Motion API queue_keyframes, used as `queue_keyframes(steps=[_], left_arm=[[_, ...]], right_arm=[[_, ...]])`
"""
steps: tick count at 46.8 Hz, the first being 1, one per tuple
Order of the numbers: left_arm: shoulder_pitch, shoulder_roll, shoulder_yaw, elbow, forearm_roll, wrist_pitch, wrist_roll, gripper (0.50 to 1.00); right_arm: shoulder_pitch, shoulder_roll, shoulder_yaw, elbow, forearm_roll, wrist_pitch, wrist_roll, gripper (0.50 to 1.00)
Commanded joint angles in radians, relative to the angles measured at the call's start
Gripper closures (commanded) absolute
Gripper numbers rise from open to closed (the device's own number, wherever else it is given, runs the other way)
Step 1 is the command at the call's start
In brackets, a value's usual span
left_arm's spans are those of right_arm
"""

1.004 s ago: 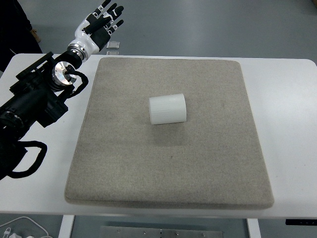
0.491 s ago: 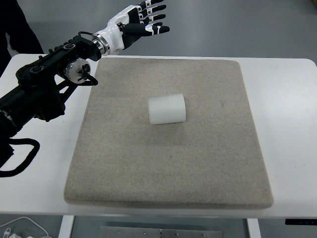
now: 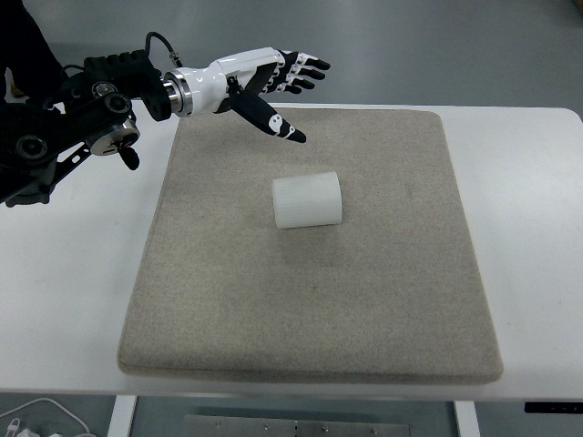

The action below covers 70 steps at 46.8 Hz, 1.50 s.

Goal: Flip white cup upright
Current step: 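Swing the left hand over the mat and reach down to the white cup, then close the left hand fingers around the side of the cup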

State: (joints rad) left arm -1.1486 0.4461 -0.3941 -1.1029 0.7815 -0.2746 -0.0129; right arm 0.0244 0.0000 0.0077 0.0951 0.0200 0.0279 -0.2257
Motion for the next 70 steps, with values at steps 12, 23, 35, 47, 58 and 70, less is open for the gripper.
queue_keyframes(steps=[12, 23, 35, 47, 58, 70], left_arm=[[-0.002, 0.014, 0.023, -0.232, 0.047, 0.084, 0.341, 0.519], [0.009, -0.010, 0.054, -0.236, 0.208, 0.110, 0.353, 0.525], [0.030, -0.076, 0.063, -0.222, 0.300, 0.123, 0.364, 0.527], [0.056, -0.113, 0.067, -0.183, 0.369, 0.123, 0.375, 0.531], [0.058, -0.135, 0.069, -0.163, 0.374, 0.123, 0.375, 0.538], [0.061, -0.136, 0.092, -0.138, 0.397, 0.123, 0.375, 0.544]], right_arm=[[0.000, 0.000, 0.000, 0.000, 0.000, 0.000, 0.000, 0.570], [0.000, 0.000, 0.000, 0.000, 0.000, 0.001, 0.000, 0.570], [0.000, 0.000, 0.000, 0.000, 0.000, 0.000, 0.000, 0.570], [0.000, 0.000, 0.000, 0.000, 0.000, 0.000, 0.000, 0.570], [0.000, 0.000, 0.000, 0.000, 0.000, 0.000, 0.000, 0.572], [0.000, 0.000, 0.000, 0.000, 0.000, 0.000, 0.000, 0.570]])
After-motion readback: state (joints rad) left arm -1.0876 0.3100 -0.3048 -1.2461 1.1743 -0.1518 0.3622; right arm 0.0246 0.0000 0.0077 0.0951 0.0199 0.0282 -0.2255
